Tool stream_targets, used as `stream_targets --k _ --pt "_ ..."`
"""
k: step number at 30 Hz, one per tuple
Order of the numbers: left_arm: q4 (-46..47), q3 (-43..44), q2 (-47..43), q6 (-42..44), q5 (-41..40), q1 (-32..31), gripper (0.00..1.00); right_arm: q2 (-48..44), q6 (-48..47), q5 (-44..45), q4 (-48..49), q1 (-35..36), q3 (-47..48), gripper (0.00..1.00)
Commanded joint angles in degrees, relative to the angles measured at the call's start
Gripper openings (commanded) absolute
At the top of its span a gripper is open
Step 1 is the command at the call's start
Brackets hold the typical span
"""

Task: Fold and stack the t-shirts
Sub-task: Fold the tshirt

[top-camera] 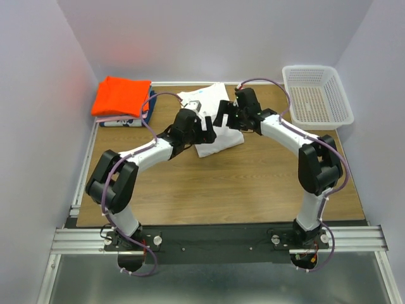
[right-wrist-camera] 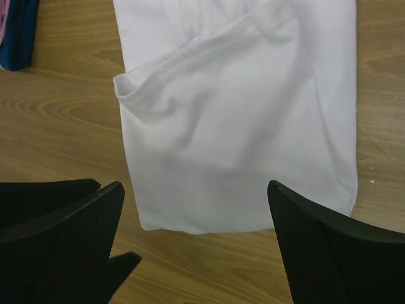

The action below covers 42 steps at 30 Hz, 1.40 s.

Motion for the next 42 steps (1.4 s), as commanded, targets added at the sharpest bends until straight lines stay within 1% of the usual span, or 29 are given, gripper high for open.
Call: stream_targets --k 1,5,8,11,17,19,22,24,28,29,33,37,39,41,42 --pt "3.1 0.1 3.1 -0.2 3.6 -0.9 0.98 3.0 1.9 -4.0 1.9 -0.3 -0.4 1.00" --pt "4.5 1.6 7.2 0.3 7.0 -1.1 0.98 5.9 2.7 -2.1 2.1 -1.4 0.6 1.00" --pt "4.9 2.5 10.5 0.7 9.8 -1.1 0.98 7.3 4.7 0.4 2.1 -2.8 -1.6 1.00" --pt "5.1 2.1 12.2 0.7 10.0 -1.1 0.98 8.0 5.5 0.8 2.2 -4.0 -4.0 1.00" --pt "5.4 -1.4 13.5 0.9 7.8 -1.1 0.98 10.0 5.8 1.3 2.6 -6.2 -8.7 1.00" --pt "5.2 -2.3 14.0 0.6 8.3 -1.1 0.98 9.9 6.0 1.3 2.9 -6.2 -10.6 1.00" --pt "5.3 -4.6 14.1 0.0 9.0 -1.1 0.98 9.2 6.4 -1.2 4.2 -6.2 -12.6 1.00" --pt "5.2 -6.4 13.2 -0.3 7.2 -1.1 0.98 8.6 7.1 -2.0 4.8 -6.2 -15.0 1.00" --pt "4.2 -12.4 8.3 -1.4 2.8 -1.1 0.98 3.5 8.0 -1.4 5.5 -6.1 -21.5 1.00" --pt "4.0 -13.2 7.6 -1.7 2.2 -1.1 0.98 2.4 8.6 -1.0 5.9 -6.1 -25.0 1.00" --pt "3.8 -17.8 4.1 -3.0 1.7 -2.8 0.98 -3.1 10.1 -1.2 6.5 -4.6 -32.2 1.00" --pt "1.1 -20.4 0.0 -4.5 -0.7 -6.6 0.98 -7.3 10.9 -1.9 7.0 -0.9 -36.7 1.00" --pt "-1.5 -20.9 -2.2 -5.4 -3.5 -7.6 0.98 -10.1 10.4 -3.0 7.0 0.7 -37.7 1.00" --pt "-3.8 -20.9 -6.2 -6.2 -7.4 -8.4 0.98 -12.3 10.4 -3.5 7.0 1.8 -38.5 1.00" --pt "-6.1 -20.6 -9.4 -6.5 -9.0 -8.5 0.98 -15.2 10.1 -3.5 7.0 1.9 -38.6 1.00"
